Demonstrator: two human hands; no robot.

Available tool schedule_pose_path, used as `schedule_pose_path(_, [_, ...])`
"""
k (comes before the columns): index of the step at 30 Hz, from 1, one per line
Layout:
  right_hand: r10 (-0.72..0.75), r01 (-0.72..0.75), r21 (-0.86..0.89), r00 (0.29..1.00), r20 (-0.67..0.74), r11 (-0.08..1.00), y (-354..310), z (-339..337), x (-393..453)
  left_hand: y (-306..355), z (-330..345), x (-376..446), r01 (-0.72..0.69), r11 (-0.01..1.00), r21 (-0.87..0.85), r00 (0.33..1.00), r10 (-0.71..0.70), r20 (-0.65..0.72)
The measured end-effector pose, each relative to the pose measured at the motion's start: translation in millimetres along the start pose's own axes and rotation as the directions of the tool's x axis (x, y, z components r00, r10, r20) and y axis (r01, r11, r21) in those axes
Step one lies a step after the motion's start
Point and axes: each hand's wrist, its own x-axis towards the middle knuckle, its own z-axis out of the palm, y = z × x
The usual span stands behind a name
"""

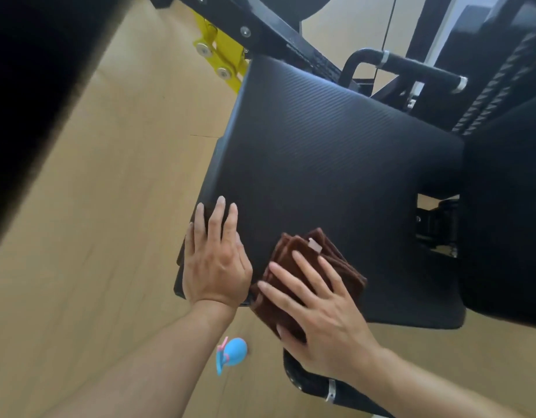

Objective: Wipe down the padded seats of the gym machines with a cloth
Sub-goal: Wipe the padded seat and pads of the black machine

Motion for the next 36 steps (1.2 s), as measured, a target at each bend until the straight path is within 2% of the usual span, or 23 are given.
schedule_pose_path(4, [-0.101, 0.106, -0.117, 0.994, 0.050, 0.987, 17, 7, 8, 0, -1, -1, -0.002, 1.000, 0.015, 1.000, 0.002, 0.008])
schedule_pose_path(9, [-0.137, 0.141, -0.130, 0.990, 0.034, 0.981, 28, 12, 11, 1, -1, -1, -0.009, 1.000, 0.021, 1.000, 0.009, 0.012])
schedule_pose_path(12, [-0.134, 0.132, -0.071, 0.991, -0.023, 0.989, 33, 10, 18, 0, 0, -1, -0.012, 1.000, 0.011, 1.000, 0.012, 0.010])
schedule_pose_path(13, [-0.076, 0.073, -0.039, 0.993, -0.088, 0.997, 36, 8, 23, 0, 0, -1, -0.004, 1.000, 0.003, 1.000, 0.004, 0.005])
schedule_pose_path(14, [0.053, -0.052, 0.013, 0.984, -0.173, 0.999, 42, 4, 32, 0, 0, -1, 0.003, 1.000, -0.007, 1.000, -0.003, -0.005])
schedule_pose_path(15, [0.251, -0.233, 0.104, 0.938, -0.240, 0.967, 50, -2, 46, 0, 0, 0, 0.004, 1.000, -0.014, 1.000, -0.004, -0.012])
schedule_pose_path(17, [0.636, -0.571, 0.293, 0.736, -0.230, 0.767, 67, -20, 86, 0, 0, -1, -0.001, 1.000, -0.020, 1.000, 0.001, -0.006])
schedule_pose_path(18, [0.738, -0.661, 0.340, 0.644, -0.202, 0.669, 76, -29, 111, 1, -1, -1, -0.002, 1.000, -0.025, 1.000, 0.002, -0.004])
schedule_pose_path(19, [0.793, -0.706, 0.372, 0.582, -0.180, 0.603, 82, -36, 135, 1, 0, -1, -0.003, 1.000, -0.025, 1.000, 0.003, -0.004])
schedule_pose_path(20, [0.819, -0.723, 0.396, 0.550, -0.166, 0.566, 85, -42, 158, 0, 0, -1, -0.003, 1.000, -0.022, 1.000, 0.003, 0.002])
schedule_pose_path(21, [0.819, -0.719, 0.407, 0.552, -0.159, 0.563, 84, -48, 177, 0, 0, -1, 0.002, 1.000, -0.021, 1.000, -0.002, 0.007])
schedule_pose_path(22, [0.785, -0.689, 0.397, 0.599, -0.159, 0.606, 78, -51, 193, 0, 0, 0, 0.009, 1.000, -0.023, 1.000, -0.009, 0.007])
schedule_pose_path(23, [0.698, -0.620, 0.354, 0.698, -0.159, 0.700, 70, -54, 202, 0, 0, 1, 0.014, 1.000, -0.024, 1.000, -0.014, 0.006])
schedule_pose_path(25, [0.380, -0.355, 0.186, 0.917, -0.121, 0.916, 52, -54, 203, 1, -2, 1, 0.026, 0.999, -0.021, 0.999, -0.026, 0.020])
schedule_pose_path(26, [0.239, -0.228, 0.118, 0.967, -0.086, 0.967, 50, -53, 199, 2, -3, 1, 0.027, 0.999, -0.021, 0.999, -0.027, 0.027])
schedule_pose_path(27, [0.149, -0.144, 0.084, 0.987, -0.060, 0.986, 55, -53, 193, 3, -4, 1, 0.024, 1.000, -0.015, 0.999, -0.024, 0.035])
schedule_pose_path(29, [0.090, -0.085, 0.080, 0.994, -0.057, 0.993, 75, -57, 184, 2, -7, 3, 0.030, 1.000, 0.010, 0.998, -0.030, 0.062])
schedule_pose_path(31, [0.149, -0.143, 0.120, 0.988, -0.041, 0.982, 101, -64, 176, 4, -11, 5, 0.010, 0.998, 0.062, 0.998, -0.014, 0.067])
schedule_pose_path(33, [0.310, -0.302, 0.160, 0.950, -0.024, 0.940, 128, -71, 167, 8, -15, 9, -0.202, 0.967, 0.158, 0.977, 0.187, 0.106])
schedule_pose_path(34, [0.409, -0.400, 0.171, 0.912, -0.023, 0.901, 144, -73, 161, 12, -17, 15, -0.350, 0.916, 0.194, 0.934, 0.325, 0.150])
schedule_pose_path(35, [0.511, -0.499, 0.184, 0.860, -0.019, 0.847, 162, -74, 154, 19, -18, 25, -0.462, 0.860, 0.217, 0.885, 0.433, 0.169])
schedule_pose_path(36, [0.609, -0.594, 0.205, 0.793, -0.012, 0.778, 180, -76, 144, 30, -19, 38, -0.496, 0.843, 0.209, 0.867, 0.468, 0.170])
